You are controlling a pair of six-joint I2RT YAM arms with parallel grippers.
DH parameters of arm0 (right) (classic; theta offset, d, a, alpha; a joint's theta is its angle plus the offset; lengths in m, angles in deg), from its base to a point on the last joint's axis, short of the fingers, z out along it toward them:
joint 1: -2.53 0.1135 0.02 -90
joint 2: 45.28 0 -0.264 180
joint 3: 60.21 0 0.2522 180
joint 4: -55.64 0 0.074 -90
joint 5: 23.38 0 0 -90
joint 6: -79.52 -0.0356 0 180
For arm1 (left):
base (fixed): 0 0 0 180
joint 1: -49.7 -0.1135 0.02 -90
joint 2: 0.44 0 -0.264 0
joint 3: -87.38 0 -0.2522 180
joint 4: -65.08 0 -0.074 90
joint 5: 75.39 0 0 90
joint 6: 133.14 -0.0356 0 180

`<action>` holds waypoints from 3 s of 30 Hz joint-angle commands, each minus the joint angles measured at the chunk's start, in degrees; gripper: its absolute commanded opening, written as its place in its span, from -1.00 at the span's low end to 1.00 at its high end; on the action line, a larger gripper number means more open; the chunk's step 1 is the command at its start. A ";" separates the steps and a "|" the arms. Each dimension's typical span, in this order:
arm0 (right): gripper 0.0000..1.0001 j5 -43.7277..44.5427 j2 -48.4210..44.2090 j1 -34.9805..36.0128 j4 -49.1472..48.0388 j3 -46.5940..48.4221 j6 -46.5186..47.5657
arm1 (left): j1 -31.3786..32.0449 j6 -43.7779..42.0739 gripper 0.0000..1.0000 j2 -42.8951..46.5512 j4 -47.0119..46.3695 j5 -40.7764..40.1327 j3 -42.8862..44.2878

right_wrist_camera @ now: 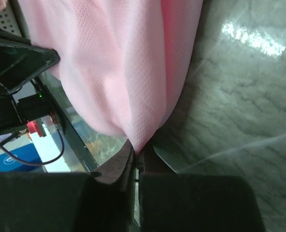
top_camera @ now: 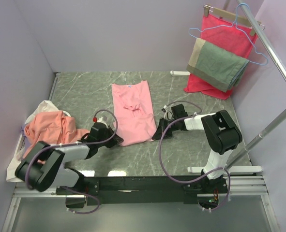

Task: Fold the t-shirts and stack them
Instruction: Grab one side of the 2/3 rectangular tshirt with both arms, then fold the long partially folded tshirt into a neat square, then smooth out wrinkles on the folded tshirt

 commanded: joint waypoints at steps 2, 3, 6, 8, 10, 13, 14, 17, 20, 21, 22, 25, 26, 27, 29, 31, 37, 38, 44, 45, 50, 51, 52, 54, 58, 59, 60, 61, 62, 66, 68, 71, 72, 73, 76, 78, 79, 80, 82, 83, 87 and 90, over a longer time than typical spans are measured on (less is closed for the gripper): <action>-1.00 4.18 -8.05 0.67 2.33 -4.24 1.15 | 0.82 -6.81 -0.98 11.23 27.63 -6.11 4.84; -1.00 4.44 -9.47 0.76 2.60 -5.21 1.06 | 0.91 -7.07 -0.98 12.64 29.42 -6.29 5.46; -1.00 4.97 -14.92 2.07 4.18 -8.81 0.71 | 1.26 -6.72 -0.98 17.83 34.71 -5.25 5.20; -1.00 5.41 -18.60 4.00 5.41 -11.28 0.45 | 1.78 -6.02 -0.98 20.99 36.55 -4.45 4.67; -1.00 5.59 -21.16 5.50 6.29 -13.29 0.27 | 2.83 -4.53 -0.98 24.14 38.66 -3.56 3.88; -1.00 5.51 -26.08 7.70 7.61 -14.44 -0.61 | 3.72 -2.51 -0.98 28.02 41.30 -4.35 4.23; -1.00 5.33 -28.27 7.79 8.22 -14.27 -0.87 | 3.81 -2.33 -0.98 28.64 42.00 -4.62 4.84; -1.00 6.02 -31.35 7.88 10.68 -11.21 -0.61 | 3.89 -1.98 -0.92 29.18 43.68 -6.55 8.44; -1.00 7.34 -30.76 7.79 13.93 -5.50 0.96 | 3.90 -2.94 -0.84 26.72 42.89 -9.18 14.58; -1.00 7.87 -30.05 7.70 14.55 -3.83 1.32 | 3.81 -3.81 -0.80 25.58 42.37 -9.19 15.91; -1.00 8.57 -29.26 7.53 14.99 -0.59 1.50 | 3.81 -4.26 -0.79 22.61 41.67 -9.19 17.31; -1.00 8.84 -24.44 6.48 15.87 5.40 2.46 | 3.89 -6.89 -0.75 14.63 41.65 -13.57 24.34; -1.00 8.93 -21.72 6.21 16.05 6.72 2.90 | 3.81 -7.51 -0.75 12.58 41.57 -14.89 27.93; -1.00 8.93 -20.13 5.86 16.31 8.21 3.08 | 3.63 -9.17 -0.73 10.56 41.31 -15.42 29.62; -1.00 9.02 -15.75 4.72 16.05 12.26 3.43 | 3.02 -10.41 -0.71 4.67 39.91 -16.13 34.00; -1.00 8.14 -12.22 3.84 16.31 16.83 3.61 | 1.44 -12.34 -0.73 -1.20 38.15 -14.64 36.65; -1.00 7.00 1.14 1.20 18.77 30.97 3.96 | -4.27 -15.95 -0.77 -16.75 36.39 -11.57 49.48; -1.00 6.73 4.03 0.85 19.21 32.73 3.87 | -4.89 -16.47 -0.78 -18.71 36.65 -11.13 53.06; -1.00 5.42 14.94 -2.05 23.69 48.20 4.14 | -9.20 -18.59 -0.79 -31.46 36.48 -7.89 65.12; -1.00 5.33 16.35 -2.49 24.31 52.05 4.05 | -10.07 -18.59 -0.81 -34.25 36.56 -7.09 66.45; -1.00 6.03 25.40 -5.21 25.97 62.79 2.73 | -12.19 -19.72 -0.82 -41.65 31.84 -1.39 74.36; -1.00 7.42 26.72 -5.48 26.50 66.64 2.56 | -12.62 -19.99 -0.81 -43.84 30.94 -0.58 75.85; -1.00 7.96 28.91 -5.74 26.86 68.59 2.64 | -12.89 -20.43 -0.80 -44.99 29.98 0.12 79.17; -1.00 9.01 31.73 -6.62 26.16 74.72 2.12 | -13.50 -21.57 -0.73 -49.89 28.65 1.09 84.01; -0.12 6.29 42.69 -8.99 14.69 85.29 -6.20 | -15.52 -21.49 -0.48 -58.79 26.91 4.25 99.91; 0.39 5.94 44.12 -9.69 11.43 86.79 -7.80 | -16.05 -20.36 0.15 -59.76 24.11 5.13 100.12; 0.55 5.68 44.92 -9.96 7.56 87.59 -9.03 | -16.93 -19.21 0.48 -60.81 17.55 5.05 99.95; 0.94 8.46 45.27 -10.05 3.35 87.51 -10.09 | -17.37 -17.98 0.62 -61.26 15.31 5.31 99.42; 0.99 9.27 45.10 -10.14 3.05 87.85 -9.23 | -17.90 -15.71 0.77 -61.53 13.81 5.75 99.33; 0.99 12.35 37.39 -9.79 0.15 79.01 -4.14 | -19.04 -15.86 0.99 -57.51 11.96 3.39 95.83; 0.99 12.53 31.93 -9.35 -3.55 73.21 -2.73 | -19.04 -15.95 0.99 -54.51 8.97 2.76 90.03; 0.99 12.44 28.58 -7.42 -0.39 71.25 0.18 | -18.96 -15.77 0.99 -51.16 8.08 7.57 86.94; 1.00 11.66 28.32 -6.98 -0.47 70.98 0.53 | -18.78 -15.86 0.99 -51.07 8.52 8.99 87.02; 0.99 10.61 28.31 -6.02 -0.39 70.90 0.27 | -18.69 -15.78 0.99 -51.16 8.87 10.40 87.29; 0.99 7.88 30.76 -4.70 1.27 72.73 -1.22 | -17.90 -15.95 0.99 -52.91 9.05 16.81 88.25; 0.99 7.44 34.00 -3.90 2.95 76.59 -1.57 | -17.29 -16.56 0.99 -55.36 11.50 18.75 89.83; 0.99 7.26 35.24 -3.55 4.52 78.26 -1.84 | -17.11 -17.00 0.99 -56.07 12.82 19.11 91.40; 0.99 6.91 36.30 -3.29 4.71 80.54 -2.28 | -16.85 -17.01 0.99 -56.69 13.26 19.28 91.42; 0.99 6.65 39.38 -3.11 5.93 82.66 -3.86 | -16.76 -16.39 0.99 -57.48 10.99 21.57 89.33; 0.99 6.21 40.17 -3.02 6.03 83.72 -4.12 | -16.59 -16.13 0.99 -57.57 10.03 22.35 88.61; 0.99 11.45 42.98 -2.58 11.88 84.60 -4.39 | -16.15 -16.30 0.99 -60.12 11.23 22.64 88.69; 0.99 14.11 44.04 -1.79 18.31 85.84 -2.02 | -15.36 -17.61 0.94 -60.30 15.01 18.43 87.39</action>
